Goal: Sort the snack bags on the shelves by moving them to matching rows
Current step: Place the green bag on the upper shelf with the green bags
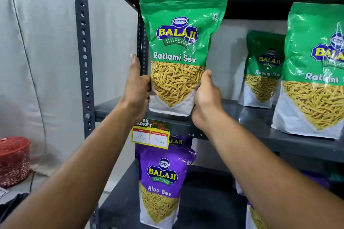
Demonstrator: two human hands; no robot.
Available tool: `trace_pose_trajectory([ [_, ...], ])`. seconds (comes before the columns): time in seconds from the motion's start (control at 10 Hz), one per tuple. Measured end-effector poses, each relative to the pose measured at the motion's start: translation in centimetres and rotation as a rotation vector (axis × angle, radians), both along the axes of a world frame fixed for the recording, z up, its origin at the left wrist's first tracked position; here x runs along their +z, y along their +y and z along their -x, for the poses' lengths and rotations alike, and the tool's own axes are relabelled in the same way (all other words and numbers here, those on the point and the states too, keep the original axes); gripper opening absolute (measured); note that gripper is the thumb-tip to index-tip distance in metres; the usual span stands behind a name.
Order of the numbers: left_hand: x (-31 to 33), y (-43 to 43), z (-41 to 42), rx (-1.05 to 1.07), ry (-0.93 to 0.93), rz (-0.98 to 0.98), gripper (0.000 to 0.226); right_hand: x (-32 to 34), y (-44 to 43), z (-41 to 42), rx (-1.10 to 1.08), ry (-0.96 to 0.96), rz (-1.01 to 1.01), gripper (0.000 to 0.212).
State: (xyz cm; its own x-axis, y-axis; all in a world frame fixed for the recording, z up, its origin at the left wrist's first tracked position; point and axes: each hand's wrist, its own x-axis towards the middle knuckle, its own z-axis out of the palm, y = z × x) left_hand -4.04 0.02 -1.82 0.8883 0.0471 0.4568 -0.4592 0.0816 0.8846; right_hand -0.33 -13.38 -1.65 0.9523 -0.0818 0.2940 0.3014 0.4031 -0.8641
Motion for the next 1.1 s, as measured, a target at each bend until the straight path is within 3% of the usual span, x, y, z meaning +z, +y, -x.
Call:
trace_pose_trajectory([
  [0.7, -2.0, 2.8, -2.6, -0.013, 0.067, 0.038, 0.088, -2.4, 2.3, -1.8, -0.021, -0.007, 0.069, 0.044],
  [1.1, -1.9, 2.1, -2.5, 0.046, 0.000, 0.055, 0.079, -2.4, 3.0, -1.2, -0.070, -0.035, 0.135, 0.066],
])
